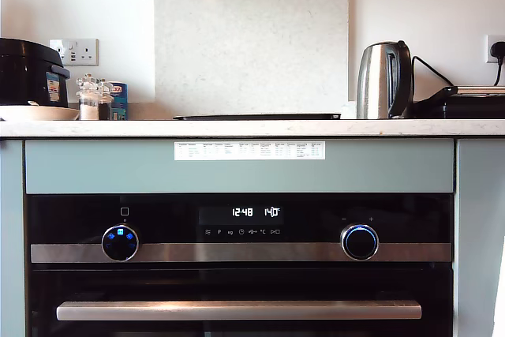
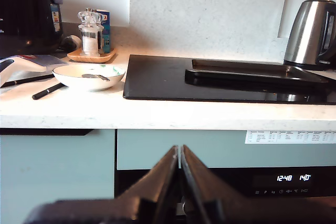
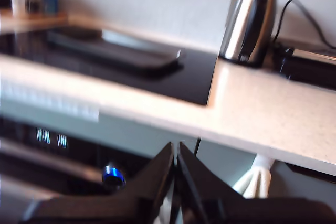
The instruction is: Switch the oven temperature to 160 degrees by turning the right rotary switch until the correct number is selected
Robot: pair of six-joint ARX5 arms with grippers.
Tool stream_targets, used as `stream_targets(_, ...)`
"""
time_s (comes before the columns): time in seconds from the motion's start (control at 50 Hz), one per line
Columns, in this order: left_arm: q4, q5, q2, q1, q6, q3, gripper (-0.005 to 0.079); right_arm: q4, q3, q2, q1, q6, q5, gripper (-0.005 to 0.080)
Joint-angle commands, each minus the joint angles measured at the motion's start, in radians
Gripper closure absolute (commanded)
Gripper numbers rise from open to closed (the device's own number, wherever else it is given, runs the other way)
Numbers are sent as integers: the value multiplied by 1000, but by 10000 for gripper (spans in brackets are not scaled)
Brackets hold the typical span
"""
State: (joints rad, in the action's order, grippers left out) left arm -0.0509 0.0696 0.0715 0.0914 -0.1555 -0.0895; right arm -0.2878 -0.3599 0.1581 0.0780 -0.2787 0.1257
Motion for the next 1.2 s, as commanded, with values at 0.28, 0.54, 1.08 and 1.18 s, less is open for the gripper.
stream_targets(0.28, -11, 1, -1, 2, -14, -1, 764, -1, -83, 308, 166, -413, 4, 547)
stream_targets(0.54, -10, 0, -1, 1, -14, -1, 764, 116, -83, 513, 332, -572, 108, 294)
stream_targets(1.08, -10, -1, -1, 1, -14, -1, 764, 309, -109, 996, 406, -889, -94, 94)
stream_targets(1.18, -10, -5, -1, 1, -14, -1, 764, 372, -109, 1035, 406, -878, -116, 94)
